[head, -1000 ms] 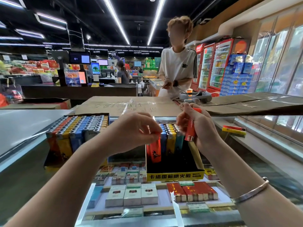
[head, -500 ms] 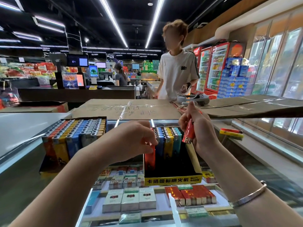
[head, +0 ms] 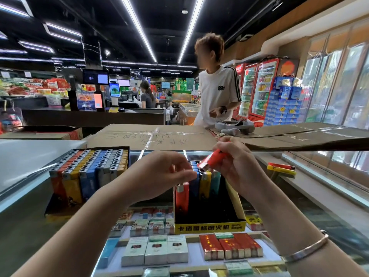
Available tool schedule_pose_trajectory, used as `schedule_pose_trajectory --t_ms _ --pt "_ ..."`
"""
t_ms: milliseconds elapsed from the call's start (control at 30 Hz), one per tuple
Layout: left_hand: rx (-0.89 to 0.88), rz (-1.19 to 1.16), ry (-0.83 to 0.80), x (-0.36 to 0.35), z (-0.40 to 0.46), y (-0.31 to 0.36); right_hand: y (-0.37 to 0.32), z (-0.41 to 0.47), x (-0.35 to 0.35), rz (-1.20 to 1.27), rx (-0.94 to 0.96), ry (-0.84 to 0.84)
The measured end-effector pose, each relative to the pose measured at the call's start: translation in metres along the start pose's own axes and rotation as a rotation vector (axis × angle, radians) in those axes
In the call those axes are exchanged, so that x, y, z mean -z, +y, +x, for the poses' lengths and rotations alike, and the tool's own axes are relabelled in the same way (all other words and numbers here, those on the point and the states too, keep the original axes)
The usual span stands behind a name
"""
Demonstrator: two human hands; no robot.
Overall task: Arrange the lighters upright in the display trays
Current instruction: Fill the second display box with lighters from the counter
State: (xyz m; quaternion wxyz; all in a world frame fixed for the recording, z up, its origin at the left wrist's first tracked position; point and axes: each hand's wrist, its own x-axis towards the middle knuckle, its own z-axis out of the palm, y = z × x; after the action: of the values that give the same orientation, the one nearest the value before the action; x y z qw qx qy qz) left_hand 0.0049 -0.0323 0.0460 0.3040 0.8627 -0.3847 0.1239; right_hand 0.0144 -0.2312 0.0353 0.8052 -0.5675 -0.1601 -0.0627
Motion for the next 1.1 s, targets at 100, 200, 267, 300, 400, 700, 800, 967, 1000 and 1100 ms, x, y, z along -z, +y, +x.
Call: schedule_pose_trajectory --t_ms 100,200,267,300,400,700,800,967,1000,1100 --pt "0.051 -0.162 0.086 -0.005 0.002 0.0 -0.001 -0.001 -0.001 0.108 0.009 -0.064" --pt "0.104 -0.337 0.126 -0.007 0.004 -0.001 -0.002 -0.002 0.0 0.156 0.021 -0.154" --pt "0.14 -0.466 0.157 -0.006 0.004 -0.003 -0.002 -0.003 0.001 0.121 0.042 -0.189" --pt "0.159 -0.53 0.187 -0.005 0.005 -0.003 -0.001 -0.003 0.002 0.087 0.053 -0.203" --pt "0.172 -0.672 0.286 -0.002 0.006 -0.002 0.002 -0.005 0.001 -0.06 0.061 -0.264" --pt "0.034 -0.517 0.092 0.006 -0.002 0.008 0.004 -0.001 0.001 -0.317 0.22 0.0" --pt "0.007 -0.347 -0.044 0.008 -0.006 0.01 0.006 0.001 0.002 -0.375 0.191 0.065" --pt "0.008 -0.189 -0.085 0.01 -0.007 0.006 0.012 0.005 0.007 -0.454 0.123 0.118" --pt "0.014 -0.171 -0.094 0.009 -0.007 0.005 0.012 0.005 0.007 -0.464 0.114 0.122" --pt "0.023 -0.1 -0.108 0.008 -0.006 0.004 0.013 0.004 0.007 -0.504 0.089 0.121"
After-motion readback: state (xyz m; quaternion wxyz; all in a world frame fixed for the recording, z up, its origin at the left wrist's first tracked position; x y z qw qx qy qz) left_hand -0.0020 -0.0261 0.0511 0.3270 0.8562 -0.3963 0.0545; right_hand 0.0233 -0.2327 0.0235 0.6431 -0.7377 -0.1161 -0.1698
